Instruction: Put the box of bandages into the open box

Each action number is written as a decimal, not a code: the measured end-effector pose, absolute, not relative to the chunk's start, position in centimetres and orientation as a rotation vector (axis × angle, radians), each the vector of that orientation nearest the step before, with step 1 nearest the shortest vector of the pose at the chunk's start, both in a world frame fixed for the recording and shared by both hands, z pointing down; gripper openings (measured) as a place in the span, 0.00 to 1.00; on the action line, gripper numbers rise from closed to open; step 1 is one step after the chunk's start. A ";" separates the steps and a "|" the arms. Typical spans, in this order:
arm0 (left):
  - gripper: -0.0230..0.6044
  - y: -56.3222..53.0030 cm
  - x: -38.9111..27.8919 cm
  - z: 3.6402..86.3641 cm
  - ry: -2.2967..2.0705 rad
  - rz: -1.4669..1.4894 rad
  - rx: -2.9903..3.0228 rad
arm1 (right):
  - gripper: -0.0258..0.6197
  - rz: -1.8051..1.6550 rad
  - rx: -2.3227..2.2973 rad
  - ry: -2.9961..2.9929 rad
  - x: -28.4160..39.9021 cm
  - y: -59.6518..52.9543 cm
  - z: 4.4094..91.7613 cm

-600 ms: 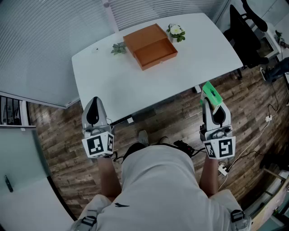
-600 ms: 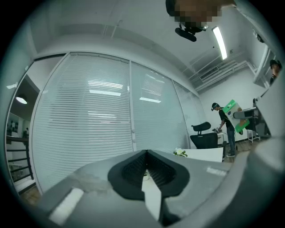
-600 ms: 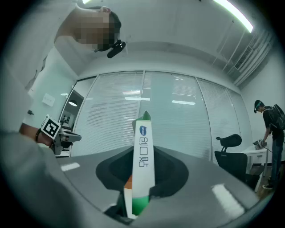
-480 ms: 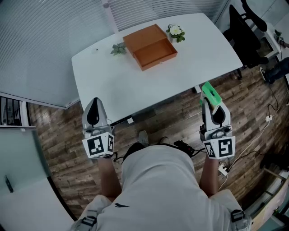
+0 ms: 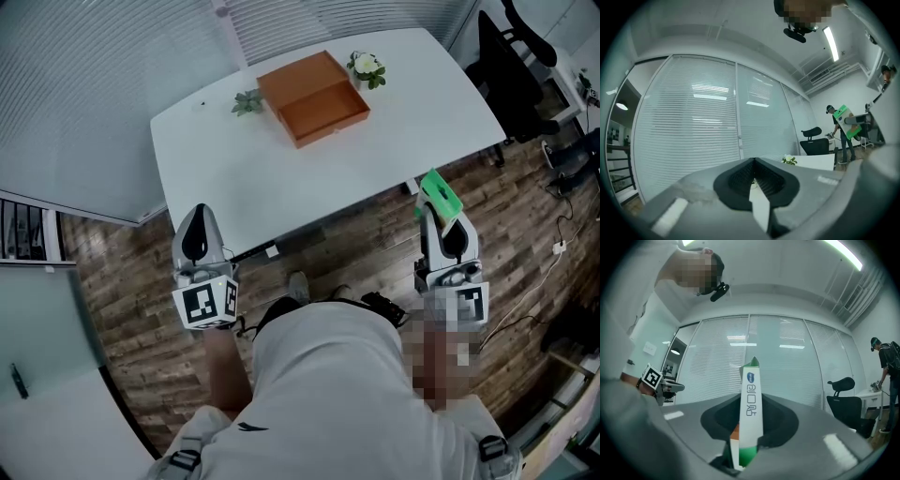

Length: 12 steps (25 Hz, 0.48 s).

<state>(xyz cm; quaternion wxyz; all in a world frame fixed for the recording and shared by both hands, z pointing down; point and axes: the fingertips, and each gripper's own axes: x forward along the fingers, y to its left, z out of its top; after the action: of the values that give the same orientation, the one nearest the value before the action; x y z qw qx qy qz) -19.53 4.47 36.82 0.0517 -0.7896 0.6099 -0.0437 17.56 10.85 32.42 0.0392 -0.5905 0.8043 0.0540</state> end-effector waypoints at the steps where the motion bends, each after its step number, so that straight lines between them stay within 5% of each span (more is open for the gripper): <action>1: 0.04 4.4 -19.5 36.9 1.855 -0.134 -2.403 | 0.18 0.159 -1.805 2.462 17.6 10.8 32.5; 12: 0.04 3.0 -19.9 37.3 1.851 -0.143 -2.425 | 0.18 0.120 -1.800 2.457 16.9 9.8 32.6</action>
<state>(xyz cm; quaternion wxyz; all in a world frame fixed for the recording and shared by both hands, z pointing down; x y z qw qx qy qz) -19.95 3.00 37.30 0.0438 -0.7933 0.6055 -0.0466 16.92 9.77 32.58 0.0466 -0.5898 0.8052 0.0394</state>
